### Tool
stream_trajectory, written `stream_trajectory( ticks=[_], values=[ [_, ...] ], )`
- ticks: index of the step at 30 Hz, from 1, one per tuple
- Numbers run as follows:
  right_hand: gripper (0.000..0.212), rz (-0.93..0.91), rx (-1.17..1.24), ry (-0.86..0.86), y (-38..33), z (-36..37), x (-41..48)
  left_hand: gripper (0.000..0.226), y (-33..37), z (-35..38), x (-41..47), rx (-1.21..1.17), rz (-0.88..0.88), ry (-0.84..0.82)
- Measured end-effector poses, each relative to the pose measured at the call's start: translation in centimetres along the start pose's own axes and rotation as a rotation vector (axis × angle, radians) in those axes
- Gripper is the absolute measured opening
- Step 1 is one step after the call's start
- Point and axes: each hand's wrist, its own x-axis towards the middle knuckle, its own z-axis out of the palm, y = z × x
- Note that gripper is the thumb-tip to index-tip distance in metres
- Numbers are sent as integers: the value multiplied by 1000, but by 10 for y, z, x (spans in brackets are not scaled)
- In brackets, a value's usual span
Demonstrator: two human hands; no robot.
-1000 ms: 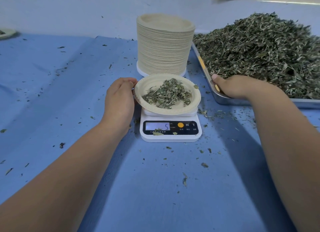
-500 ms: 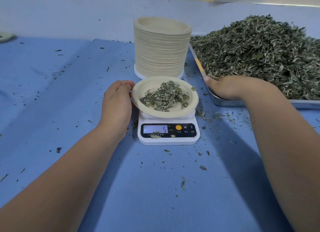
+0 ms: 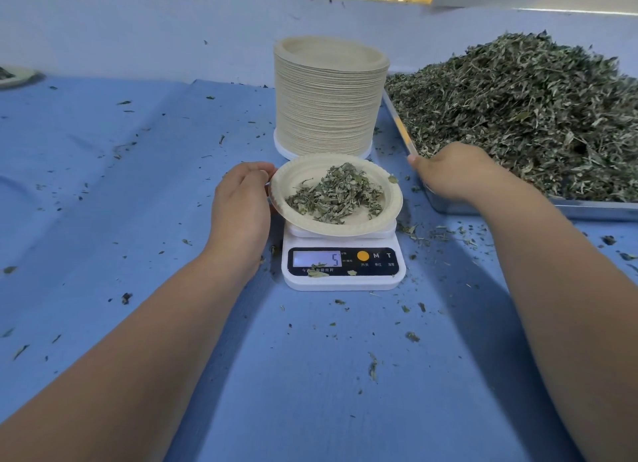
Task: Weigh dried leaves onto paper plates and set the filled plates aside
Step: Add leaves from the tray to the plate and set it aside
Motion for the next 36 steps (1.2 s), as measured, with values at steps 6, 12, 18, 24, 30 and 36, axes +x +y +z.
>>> stream_trajectory(
  ticks=[6,12,18,24,30,36],
  values=[
    [59,-108,276,225,-3,-11,-6,30,-1,0,-1,19,12,-6],
    [60,-405,543,409,-41,-29,-30,30,-1,0,0,27,10,-15],
    [54,-717,619,249,-98,-28,-51,31,-4,1,2,60,35,-49],
    [42,-877,420,-34,-135,-23,-41,31,-3,0,3,62,42,-50],
    [23,-894,353,-147,-135,-22,-35,32,-1,0,3,55,48,-44],
    [13,-818,623,-108,-121,-26,-48,39,1,1,1,64,53,-49]
  ],
)
